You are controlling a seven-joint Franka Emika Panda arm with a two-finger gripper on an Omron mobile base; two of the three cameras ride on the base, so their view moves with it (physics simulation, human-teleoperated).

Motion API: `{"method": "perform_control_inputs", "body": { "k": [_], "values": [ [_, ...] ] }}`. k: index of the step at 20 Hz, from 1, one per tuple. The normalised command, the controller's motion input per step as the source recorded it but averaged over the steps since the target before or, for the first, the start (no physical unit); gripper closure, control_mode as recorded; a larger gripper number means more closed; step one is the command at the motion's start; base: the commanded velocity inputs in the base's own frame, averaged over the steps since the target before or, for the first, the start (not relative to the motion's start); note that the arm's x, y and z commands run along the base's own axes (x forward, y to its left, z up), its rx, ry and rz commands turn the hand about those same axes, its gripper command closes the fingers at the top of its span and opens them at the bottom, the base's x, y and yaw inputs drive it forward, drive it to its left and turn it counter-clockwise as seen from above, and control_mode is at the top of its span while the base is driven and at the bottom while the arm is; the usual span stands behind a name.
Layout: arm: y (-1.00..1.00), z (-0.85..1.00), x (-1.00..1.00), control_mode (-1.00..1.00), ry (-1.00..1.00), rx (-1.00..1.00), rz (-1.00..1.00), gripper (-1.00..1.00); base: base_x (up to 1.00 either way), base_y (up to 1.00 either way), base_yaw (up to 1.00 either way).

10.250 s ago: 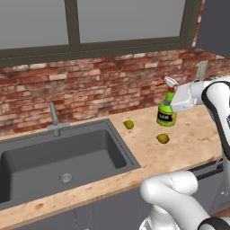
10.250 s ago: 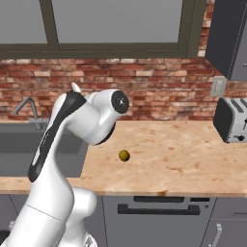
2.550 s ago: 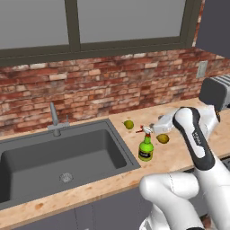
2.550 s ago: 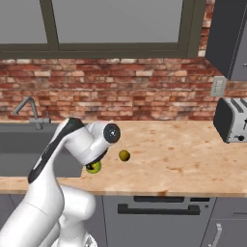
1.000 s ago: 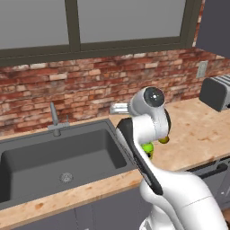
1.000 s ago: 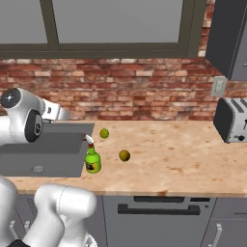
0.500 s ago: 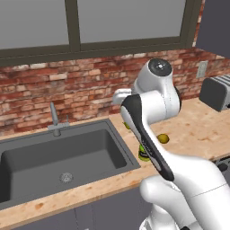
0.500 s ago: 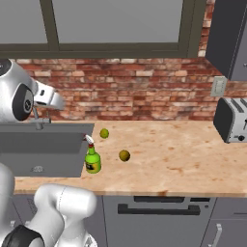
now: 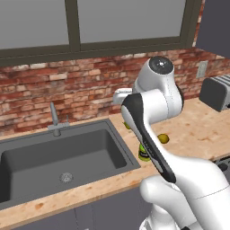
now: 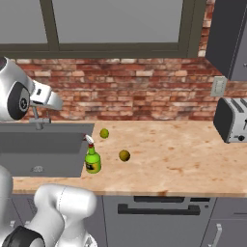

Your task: Open the cabinet. Pick the spray and place it next to the sink. Then close the cabinet.

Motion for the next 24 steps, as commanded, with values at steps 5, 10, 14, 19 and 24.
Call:
{"method": "perform_control_inputs", "body": {
  "k": [5,10,14,19,24],
  "values": [
    [0.00,0.00,0.00,-1.00,0.00,0.00,0.00,-1.00,0.00,0.00,0.00],
    [0.00,0.00,0.00,1.00,0.00,0.00,0.00,-1.00,-0.02,0.00,0.00],
    [0.00,0.00,0.00,1.00,0.00,0.00,0.00,-1.00,-0.44,-0.23,0.09],
    [0.00,0.00,0.00,1.00,0.00,0.00,0.00,-1.00,-0.36,-0.60,0.24],
    [0.00,0.00,0.00,1.00,0.00,0.00,0.00,-1.00,0.09,-0.41,0.51]
  ]
}}
